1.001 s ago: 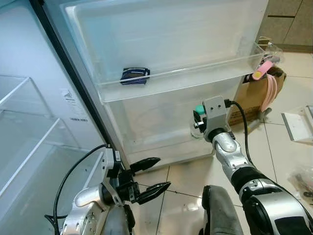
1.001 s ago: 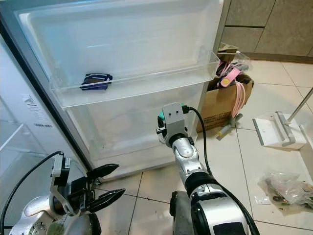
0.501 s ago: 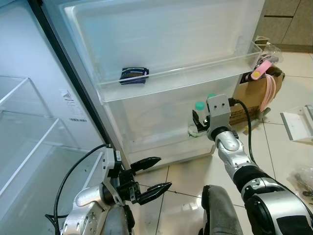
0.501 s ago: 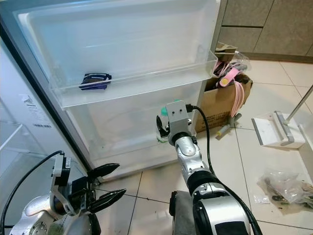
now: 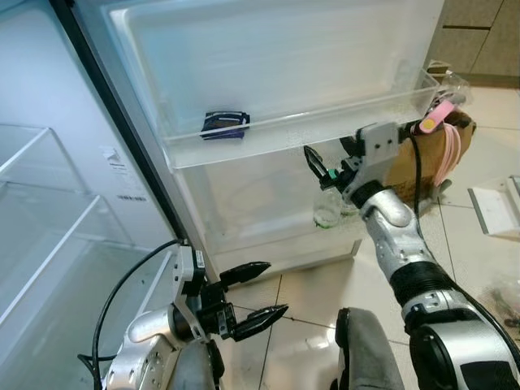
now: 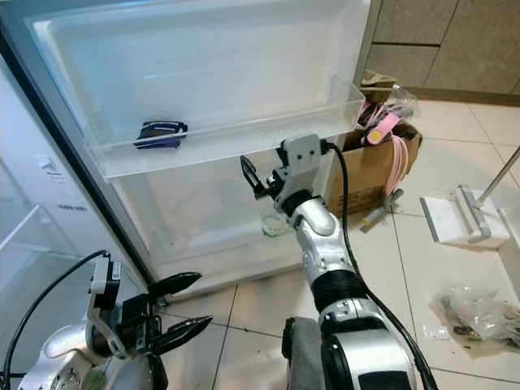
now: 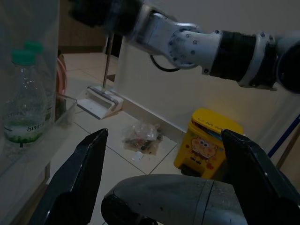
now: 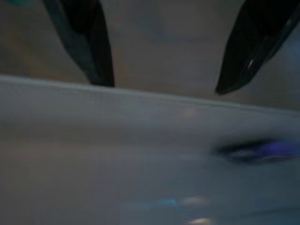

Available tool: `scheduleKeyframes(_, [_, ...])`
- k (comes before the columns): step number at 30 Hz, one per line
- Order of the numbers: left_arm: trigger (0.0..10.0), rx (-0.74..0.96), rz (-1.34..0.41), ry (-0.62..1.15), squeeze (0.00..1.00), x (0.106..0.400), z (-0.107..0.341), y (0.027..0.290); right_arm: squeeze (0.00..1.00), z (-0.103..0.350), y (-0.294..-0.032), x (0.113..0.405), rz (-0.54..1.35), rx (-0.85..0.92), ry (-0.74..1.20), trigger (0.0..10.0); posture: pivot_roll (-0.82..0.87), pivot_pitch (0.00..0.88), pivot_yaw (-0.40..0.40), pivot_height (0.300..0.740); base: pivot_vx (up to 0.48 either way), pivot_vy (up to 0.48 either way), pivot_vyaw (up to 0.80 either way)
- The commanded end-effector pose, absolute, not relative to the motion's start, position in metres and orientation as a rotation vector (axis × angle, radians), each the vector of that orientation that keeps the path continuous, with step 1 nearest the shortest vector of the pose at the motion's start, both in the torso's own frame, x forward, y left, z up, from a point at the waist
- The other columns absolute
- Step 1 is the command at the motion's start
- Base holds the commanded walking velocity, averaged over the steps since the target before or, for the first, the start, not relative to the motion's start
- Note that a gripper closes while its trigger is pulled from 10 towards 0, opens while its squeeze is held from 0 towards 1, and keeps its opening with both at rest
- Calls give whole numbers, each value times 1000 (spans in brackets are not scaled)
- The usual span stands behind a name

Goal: Restocking fridge

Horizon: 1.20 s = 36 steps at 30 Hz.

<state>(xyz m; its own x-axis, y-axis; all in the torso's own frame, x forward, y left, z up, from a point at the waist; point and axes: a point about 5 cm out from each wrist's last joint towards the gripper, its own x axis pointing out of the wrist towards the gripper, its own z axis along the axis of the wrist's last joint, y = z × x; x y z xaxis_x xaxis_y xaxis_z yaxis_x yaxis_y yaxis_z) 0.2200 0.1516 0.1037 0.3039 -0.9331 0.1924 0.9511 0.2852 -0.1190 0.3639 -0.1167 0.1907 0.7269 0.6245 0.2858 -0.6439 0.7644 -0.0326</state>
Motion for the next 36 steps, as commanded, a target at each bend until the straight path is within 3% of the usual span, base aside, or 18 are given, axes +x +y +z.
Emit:
scheduleKeyframes(1, [10000, -219, -1277, -82, 0, 218, 105, 155, 0, 190, -110, 353, 843, 75, -285, 10000, -50, 126, -6, 477, 0, 0, 0])
scheduleKeyframes(5, [10000, -219, -1279, -78, 0, 219, 104, 155, 0, 176, -115, 336, 1000, 50, -221, 10000, -49, 117, -7, 477, 0, 0, 0])
scheduleKeyframes(11, [10000, -226, -1284, -72, 0, 218, 101, 152, 0, 129, -132, 292, 1293, -2, 41, 10000, -53, 96, -14, 477, 0, 0, 0])
scheduleKeyframes(17, [10000, -267, -1200, -42, 0, 222, 85, 153, 0, 62, -158, 288, 1027, -141, 331, 10000, -62, 97, -13, 477, 0, 0, 0])
scheduleKeyframes(21, [10000, -287, -1159, -34, 0, 223, 79, 153, 0, 47, -166, 285, 952, -99, 394, 10000, -62, 96, -13, 477, 0, 0, 0])
scheduleKeyframes(24, [10000, -320, -1115, -9, 0, 222, 69, 153, 0, 26, -187, 279, 772, 61, 497, 10000, -61, 90, -16, 481, 0, 0, 0])
scheduleKeyframes(36, [10000, -348, -824, 160, 0, 220, 18, 174, 0, -35, -225, 234, 315, 75, 734, 10000, -59, 75, -23, 524, 0, 0, 0])
